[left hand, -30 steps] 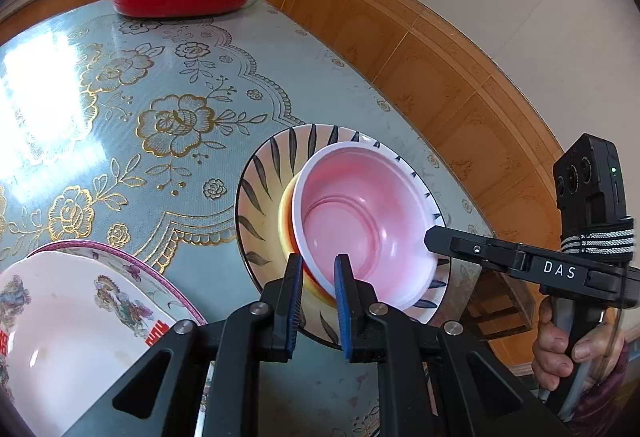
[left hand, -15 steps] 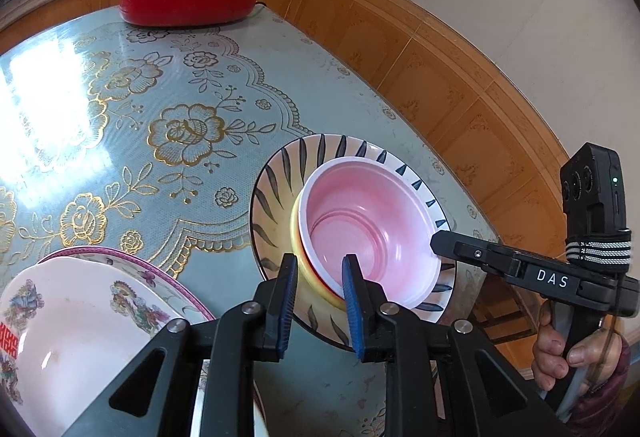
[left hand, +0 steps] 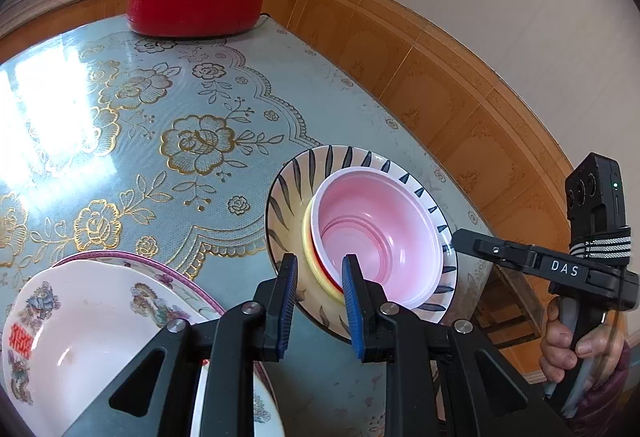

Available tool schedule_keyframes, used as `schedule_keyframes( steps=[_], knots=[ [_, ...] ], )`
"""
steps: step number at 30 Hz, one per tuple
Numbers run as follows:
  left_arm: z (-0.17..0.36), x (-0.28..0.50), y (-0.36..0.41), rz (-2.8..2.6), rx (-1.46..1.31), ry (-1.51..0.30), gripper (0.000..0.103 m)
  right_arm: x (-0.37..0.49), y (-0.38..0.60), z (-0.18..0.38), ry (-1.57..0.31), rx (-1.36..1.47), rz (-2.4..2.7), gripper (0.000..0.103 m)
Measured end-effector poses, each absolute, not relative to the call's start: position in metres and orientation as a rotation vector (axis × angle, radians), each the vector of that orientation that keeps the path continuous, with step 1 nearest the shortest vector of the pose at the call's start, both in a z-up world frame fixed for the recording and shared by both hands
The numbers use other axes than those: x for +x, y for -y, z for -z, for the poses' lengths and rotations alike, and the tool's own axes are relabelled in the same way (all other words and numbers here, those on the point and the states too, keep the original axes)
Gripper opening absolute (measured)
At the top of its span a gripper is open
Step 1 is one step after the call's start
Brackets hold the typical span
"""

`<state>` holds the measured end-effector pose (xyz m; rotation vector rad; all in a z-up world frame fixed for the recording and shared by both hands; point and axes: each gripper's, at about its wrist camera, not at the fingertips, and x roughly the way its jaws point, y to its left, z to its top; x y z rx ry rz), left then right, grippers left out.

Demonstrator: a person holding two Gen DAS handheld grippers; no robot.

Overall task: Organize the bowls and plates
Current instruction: 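Open both grippers and release the red bowl, then move both grippers to the striped bowl rim and grasp it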

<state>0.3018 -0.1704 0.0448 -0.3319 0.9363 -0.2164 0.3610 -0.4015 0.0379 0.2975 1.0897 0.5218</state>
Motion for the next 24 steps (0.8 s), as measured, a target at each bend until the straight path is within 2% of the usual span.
schedule_keyframes(
  steps=[16, 21, 24],
  knots=[
    [-0.043, 0.291, 0.169, 0.229, -0.318, -0.943, 0.023, 0.355, 0.415, -0.010, -1.152, 0.337, -0.453, 0.018],
    [-0.039, 0.288, 0.173, 0.239, -0.316, -0.960, 0.023, 0.356, 0.398, -0.011, -1.120, 0.224, -0.446, 0.010],
    [-0.039, 0.286, 0.173, 0.243, -0.314, -0.961, 0.023, 0.356, 0.390, -0.012, -1.094, 0.158, -0.425, 0.010]
  ],
)
